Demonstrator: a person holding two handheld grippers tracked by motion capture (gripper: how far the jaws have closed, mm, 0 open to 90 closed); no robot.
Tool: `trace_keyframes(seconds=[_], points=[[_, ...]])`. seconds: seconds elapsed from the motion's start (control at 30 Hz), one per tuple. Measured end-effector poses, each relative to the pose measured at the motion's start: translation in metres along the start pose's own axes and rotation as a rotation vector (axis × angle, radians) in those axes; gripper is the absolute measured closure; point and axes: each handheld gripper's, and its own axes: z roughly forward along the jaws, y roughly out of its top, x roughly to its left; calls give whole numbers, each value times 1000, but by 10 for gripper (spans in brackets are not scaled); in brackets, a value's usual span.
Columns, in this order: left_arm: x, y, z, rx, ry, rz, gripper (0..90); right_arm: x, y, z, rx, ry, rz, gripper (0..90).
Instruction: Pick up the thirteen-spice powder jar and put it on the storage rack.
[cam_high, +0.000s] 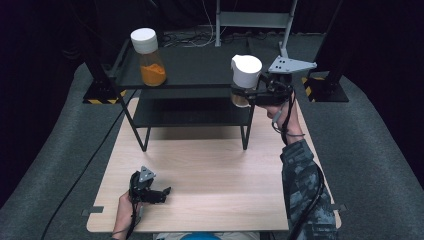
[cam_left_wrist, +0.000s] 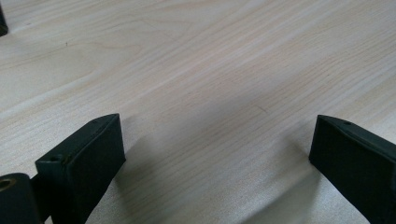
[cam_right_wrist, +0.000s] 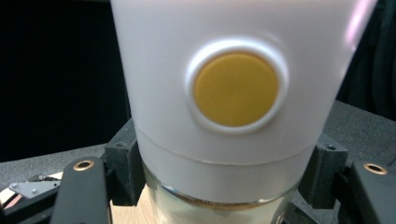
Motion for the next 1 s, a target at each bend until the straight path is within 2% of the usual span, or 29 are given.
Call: trace_keyframes(seconds=[0.43,1.0], points=[[0,0,0,-1,-2,0,29,-3,11,2,-25,-10,6,300],[0,0,0,0,-2,3,29,-7,25,9,-32,-54,29,301]])
